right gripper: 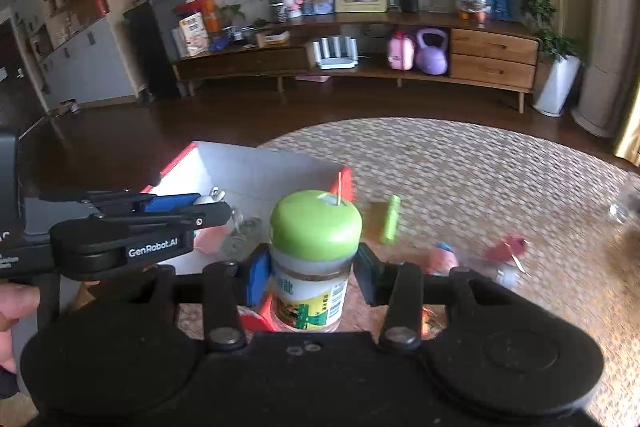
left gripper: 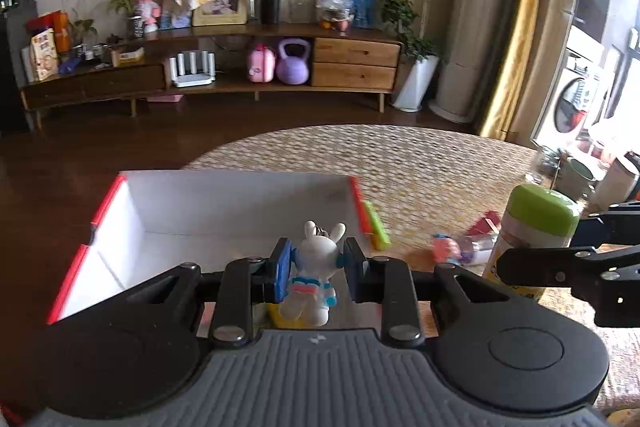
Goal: Organize rigid objects
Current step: 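Carry the bunny keychain and green-lidded jar in both tools over the red box, then open the right tool to drop the jar while the left tool releases the bunny into the box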
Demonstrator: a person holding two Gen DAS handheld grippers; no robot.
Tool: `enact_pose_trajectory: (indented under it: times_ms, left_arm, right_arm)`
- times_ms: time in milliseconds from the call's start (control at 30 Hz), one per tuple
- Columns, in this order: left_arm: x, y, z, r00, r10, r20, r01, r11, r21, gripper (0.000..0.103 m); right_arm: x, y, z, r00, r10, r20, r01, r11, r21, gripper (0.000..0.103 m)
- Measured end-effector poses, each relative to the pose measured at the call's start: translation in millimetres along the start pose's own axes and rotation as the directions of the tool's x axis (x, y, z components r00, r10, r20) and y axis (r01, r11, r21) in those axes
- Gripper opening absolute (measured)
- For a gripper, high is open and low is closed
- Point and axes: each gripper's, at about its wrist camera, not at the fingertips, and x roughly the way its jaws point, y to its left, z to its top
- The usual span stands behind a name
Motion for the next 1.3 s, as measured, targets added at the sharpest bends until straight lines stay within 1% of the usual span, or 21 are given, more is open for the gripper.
enact_pose_trajectory:
  times_ms: [200, 400, 533, 733, 900, 1033, 1300]
  left_arm:
    - [5.1, 40.2, 4.8, 0.998, 0.065, -0.009, -0.065, 0.997, -0.029, 0.027]
    - [15.5, 73.5, 3.4, 0.99, 0.139, -0.033, -0.141, 0.989, -0.04, 0.027]
    - [29.2, 92.5, 0.0, 0.983, 0.171, -0.065, -0.174, 0.984, -0.045, 0.027]
    - [55.2, 109.2, -6.1, 0.971, 0.209, -0.114, -0.211, 0.977, -0.009, 0.027]
    - [75.2, 119.7, -10.7, 0.961, 0.232, -0.153, -0.236, 0.972, -0.006, 0.027]
    - [91.3, 123.2, -12.8, 0.949, 0.25, -0.191, -0.252, 0.968, 0.012, 0.027]
    - [111.8, 124.8, -16.0, 0.934, 0.233, -0.27, -0.233, 0.972, 0.033, 0.027]
  right_arm:
    - [23.2, 24.9, 11.3, 1.0, 0.03, -0.01, -0.03, 0.999, -0.03, 0.044]
    - [55.0, 46.7, 15.1, 0.998, 0.041, -0.045, -0.044, 0.997, -0.069, 0.044]
    - [78.4, 57.5, 9.9, 0.995, 0.042, -0.089, -0.048, 0.996, -0.073, 0.044]
    - [110.6, 66.4, 1.8, 0.987, 0.042, -0.156, -0.056, 0.995, -0.086, 0.044]
    - [129.4, 78.0, -2.8, 0.977, 0.05, -0.208, -0.076, 0.99, -0.117, 0.044]
    - [143.0, 85.5, -5.0, 0.968, 0.059, -0.245, -0.09, 0.989, -0.118, 0.044]
    - [163.2, 88.2, -10.1, 0.957, 0.056, -0.286, -0.09, 0.99, -0.108, 0.044]
